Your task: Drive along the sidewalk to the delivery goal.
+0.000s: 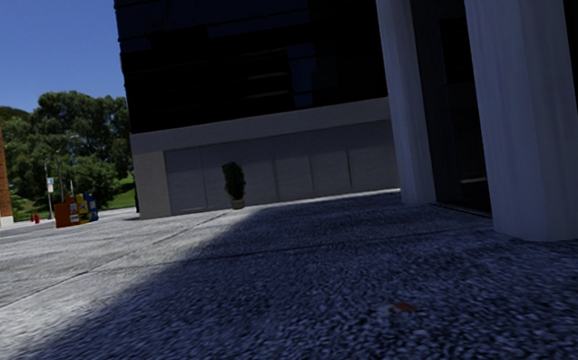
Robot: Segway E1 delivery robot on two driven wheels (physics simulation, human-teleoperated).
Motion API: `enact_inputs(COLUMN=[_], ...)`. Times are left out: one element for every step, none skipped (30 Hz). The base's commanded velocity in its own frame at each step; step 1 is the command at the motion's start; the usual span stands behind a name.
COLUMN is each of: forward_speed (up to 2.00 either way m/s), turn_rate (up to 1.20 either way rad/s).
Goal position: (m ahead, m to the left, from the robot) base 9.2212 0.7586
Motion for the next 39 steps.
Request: enact_inputs(forward_speed=[2.00, 2.00, 2.00, 2.00, 2.00, 2.00, 2.00, 2.00, 2.00, 2.00, 2.00, 2.00, 2.00, 2.00, 2.00, 2.00, 2.00, 2.00, 2.00, 2.00, 2.00, 2.00, 2.00, 2.00, 2.00, 2.00, 2.00, 2.00, 2.00, 2.00, 2.00, 2.00, 2.00, 2.00, 2.00, 2.00, 2.00, 2.00, 2.00], turn_rate=[0.26, 0.26, 0.00, 0.00, 0.00, 0.00, 0.00, 0.00, 0.00, 0.00, 0.00, 0.00, 0.00, 0.00, 0.00, 0.00, 0.00, 0.00, 0.00, 0.00, 0.00, 0.00, 0.00, 0.00, 0.00, 0.00, 0.00, 0.00, 0.00, 0.00, 0.00, 0.00, 0.00, 0.00, 0.00, 0.00, 0.00, 0.00, 0.00])
